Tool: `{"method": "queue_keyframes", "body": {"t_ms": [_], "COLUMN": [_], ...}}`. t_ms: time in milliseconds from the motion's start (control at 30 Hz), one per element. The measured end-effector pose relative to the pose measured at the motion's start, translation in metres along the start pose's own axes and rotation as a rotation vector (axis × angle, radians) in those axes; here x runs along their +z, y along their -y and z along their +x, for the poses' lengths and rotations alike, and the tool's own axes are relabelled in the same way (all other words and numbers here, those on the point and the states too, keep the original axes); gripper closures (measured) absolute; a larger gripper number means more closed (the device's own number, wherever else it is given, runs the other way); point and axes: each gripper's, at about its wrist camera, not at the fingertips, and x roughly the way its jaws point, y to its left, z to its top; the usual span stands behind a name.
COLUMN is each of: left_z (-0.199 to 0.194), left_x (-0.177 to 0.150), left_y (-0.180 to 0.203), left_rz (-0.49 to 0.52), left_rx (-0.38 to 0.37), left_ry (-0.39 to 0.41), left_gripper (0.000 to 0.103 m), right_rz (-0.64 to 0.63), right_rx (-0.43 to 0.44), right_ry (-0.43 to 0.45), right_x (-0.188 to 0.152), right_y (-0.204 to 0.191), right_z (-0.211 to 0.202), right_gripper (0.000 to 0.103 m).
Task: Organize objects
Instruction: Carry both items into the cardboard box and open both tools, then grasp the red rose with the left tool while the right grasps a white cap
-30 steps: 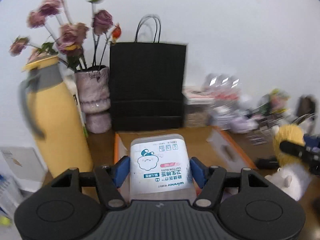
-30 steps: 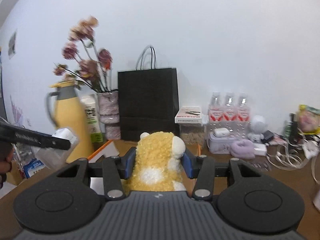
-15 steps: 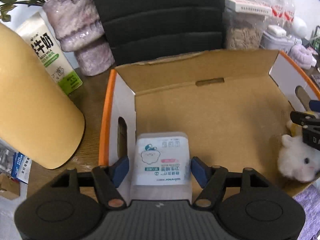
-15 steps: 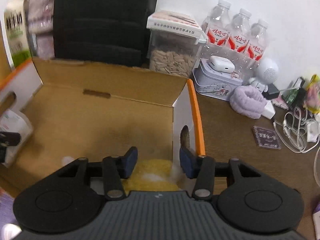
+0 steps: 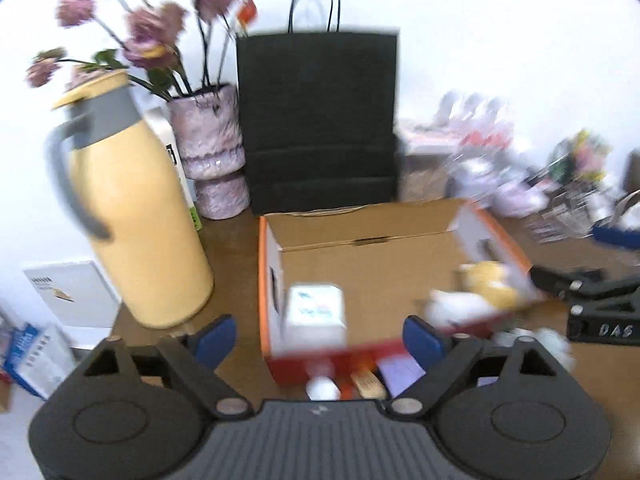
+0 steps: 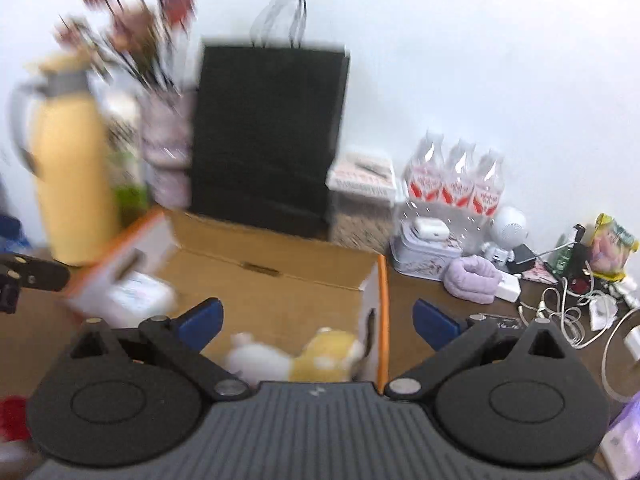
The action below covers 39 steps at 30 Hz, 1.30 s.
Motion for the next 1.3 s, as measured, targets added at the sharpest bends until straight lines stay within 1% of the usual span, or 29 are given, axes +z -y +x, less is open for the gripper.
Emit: {"method": "queue_keyframes", "body": {"t_ms": [67,100,167,200,267,300,367,400,467,567,633,700,767,833,867,900,967,1033,1100,1133,1167,1200,1233,1267,1300], "left_z": [-0.04,-0.055,-0.09,-0.102,-0.124,-0.132,-0.145,-0.149,-0.153,-0.152,-0.151,-0.152,-0.153,-0.15,-0.147,-0.142,-0.13,-0.114,-0.098,-0.09,-0.083,-0.075,-0.069,-0.063,-0.055], "left_x": [-0.034,-0.049,-0.091,-0.107,-0.144,-0.161,-0.191,-0.203,-0.217,-0.228,-0.23,-0.231,-0.23,-0.23,-0.229,-0.229,-0.228,-0.226,-0.223,-0.221,-0.218,-0.215,-0.211,-0.207,-0.202], "left_y": [-0.001,0.001,0.009,0.013,0.02,0.024,0.028,0.027,0.025,0.015,0.011,0.008,0.007,0.008,0.008,0.008,0.005,-0.001,-0.007,-0.01,-0.012,-0.013,-0.015,-0.016,-0.017], "left_rz": [-0.016,-0.01,0.003,0.009,0.029,0.03,0.032,0.033,0.029,0.009,-0.001,-0.014,-0.015,-0.007,-0.005,-0.007,-0.025,-0.069,-0.106,-0.114,-0.118,-0.114,-0.108,-0.102,-0.095], "left_rx": [-0.036,-0.045,-0.068,-0.075,-0.074,-0.068,-0.053,-0.056,-0.05,-0.018,0.007,0.007,-0.015,-0.025,-0.026,-0.024,-0.018,0.01,0.035,0.037,0.037,0.034,0.034,0.036,0.041], "left_ry": [0.045,0.062,0.109,0.125,0.149,0.155,0.139,0.122,0.098,0.077,0.073,0.079,0.094,0.104,0.102,0.093,0.076,0.067,0.055,0.051,0.05,0.058,0.066,0.079,0.083], "left_gripper": [0.011,0.011,0.009,0.006,0.005,0.005,0.004,0.004,0.004,0.003,0.003,0.003,0.003,0.003,0.003,0.003,0.003,0.003,0.003,0.004,0.004,0.004,0.004,0.004,0.006], "right_rz": [0.023,0.033,0.06,0.069,0.083,0.088,0.101,0.111,0.12,0.145,0.131,0.108,0.089,0.081,0.088,0.095,0.104,0.12,0.136,0.142,0.146,0.152,0.156,0.16,0.159], "right_rx": [0.024,0.037,0.08,0.108,0.126,0.129,0.113,0.103,0.116,0.155,0.146,0.103,0.049,0.022,0.009,-0.002,-0.024,-0.032,-0.018,-0.009,-0.004,0.004,0.017,0.029,0.04], "right_ry": [0.034,0.025,0.042,0.035,0.056,0.065,0.058,0.049,0.023,-0.002,0.014,0.037,0.06,0.095,0.097,0.083,0.025,-0.03,-0.041,-0.041,-0.043,-0.046,-0.051,-0.059,-0.067], "right_x": [-0.026,-0.04,-0.072,-0.086,-0.115,-0.129,-0.152,-0.162,-0.179,-0.195,-0.198,-0.197,-0.195,-0.197,-0.197,-0.198,-0.199,-0.2,-0.201,-0.199,-0.197,-0.194,-0.19,-0.187,-0.183], "right_y": [-0.003,-0.006,-0.013,-0.017,-0.029,-0.034,-0.044,-0.048,-0.051,-0.052,-0.057,-0.062,-0.064,-0.064,-0.062,-0.062,-0.061,-0.061,-0.062,-0.063,-0.065,-0.066,-0.068,-0.069,-0.07], "right_z": [-0.034,-0.05,-0.087,-0.103,-0.137,-0.152,-0.176,-0.185,-0.196,-0.208,-0.215,-0.221,-0.224,-0.223,-0.219,-0.214,-0.198,-0.18,-0.167,-0.16,-0.154,-0.147,-0.138,-0.13,-0.121], "right_gripper": [0.0,0.0,0.0,0.0,0.0,0.0,0.0,0.0,0.0,0.0,0.0,0.0,0.0,0.0,0.0,0.0,0.0,0.0,0.0,0.001,0.006,0.014,0.018,0.025,0.028]}}
